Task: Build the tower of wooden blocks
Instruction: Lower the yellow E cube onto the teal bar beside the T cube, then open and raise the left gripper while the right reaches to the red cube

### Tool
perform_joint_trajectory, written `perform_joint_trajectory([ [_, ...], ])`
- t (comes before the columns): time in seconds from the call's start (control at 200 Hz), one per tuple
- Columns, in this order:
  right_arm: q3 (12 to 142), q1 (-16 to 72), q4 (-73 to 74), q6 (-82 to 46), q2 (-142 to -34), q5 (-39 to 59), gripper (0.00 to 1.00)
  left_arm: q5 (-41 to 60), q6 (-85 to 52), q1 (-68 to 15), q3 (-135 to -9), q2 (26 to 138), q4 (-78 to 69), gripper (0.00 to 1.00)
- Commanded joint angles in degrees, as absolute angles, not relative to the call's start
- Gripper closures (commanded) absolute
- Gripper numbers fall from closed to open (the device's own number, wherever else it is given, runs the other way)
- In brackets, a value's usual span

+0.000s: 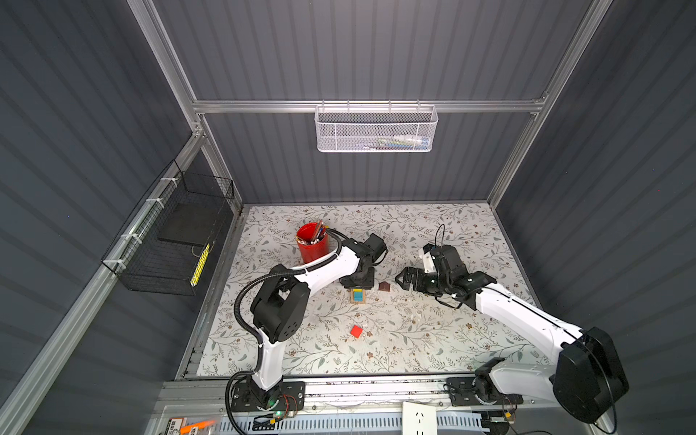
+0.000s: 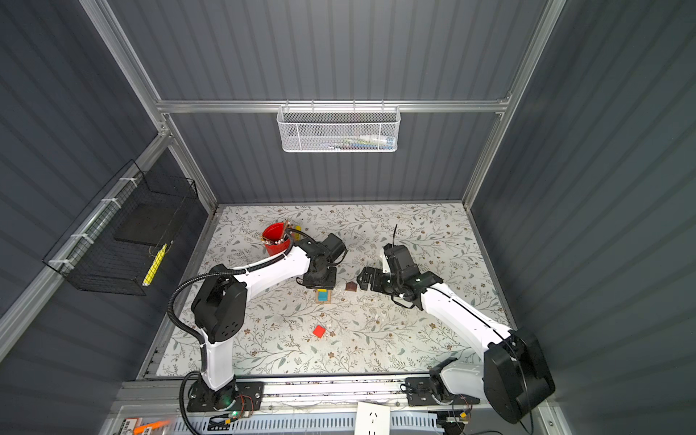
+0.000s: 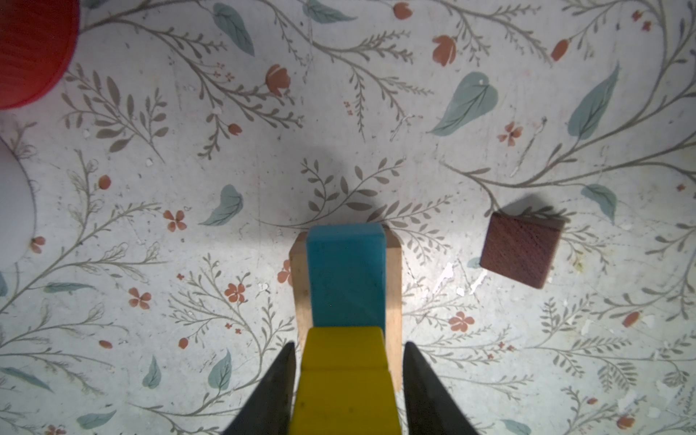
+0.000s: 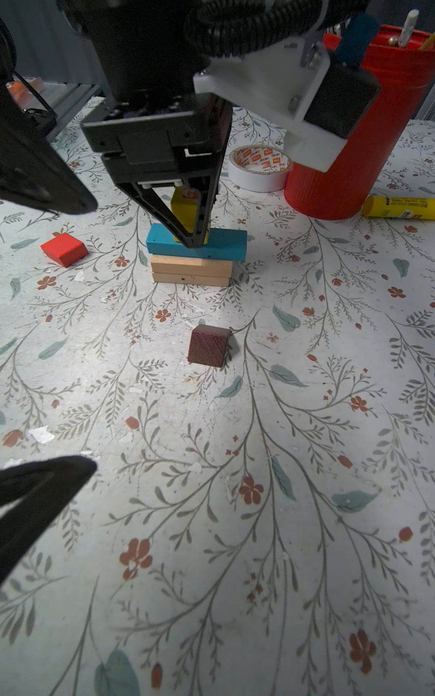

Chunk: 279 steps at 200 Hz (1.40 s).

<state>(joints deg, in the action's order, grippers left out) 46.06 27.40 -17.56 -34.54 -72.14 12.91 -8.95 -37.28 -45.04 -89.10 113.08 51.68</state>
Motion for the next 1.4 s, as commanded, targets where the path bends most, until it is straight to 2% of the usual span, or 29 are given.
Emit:
perform_joint_trajectory([
  [0.0,45.9,27.2,-17.4,-34.2,-71.0,13.7,0.01,-8.7,-37.1,-45.3,-90.9,112.8,53.2,0.47],
  [0.265,47.6,27.2,-19.3,-31.8,-70.6,12.7,0.01,-9.8,-36.8,-45.3,-91.0,108.6,53.6,0.36],
  [0.5,49.6,28.4,-22.0,-28.2,-70.3,11.1,0.01,-12.5,-36.2,-45.2,-85.7,99.7,50.6,0.17],
  [0.58,50.3,29.4,-24.2,-26.8,-70.3,11.0,0.01,-13.5,-36.0,-45.3,-83.6,96.0,49.6,0.14],
  [0.896,53.8,41.8,-28.3,-20.7,-71.9,5.2,0.01,-19.4,-36.6,-45.2,-71.6,79.4,47.7,0.01],
  [1.181,55.3,53.2,-28.8,-16.9,-77.7,4.7,0.07,-23.7,-39.7,-45.1,-62.7,65.3,50.9,0.00],
  [1.266,56.2,56.3,-27.7,-16.2,-80.3,5.6,0.12,-25.0,-41.3,-45.1,-60.8,61.8,52.7,0.00],
  [1.391,59.2,61.1,-28.8,-14.1,-85.3,1.1,0.16,-25.9,-43.5,-45.1,-58.9,57.8,55.6,0.00],
])
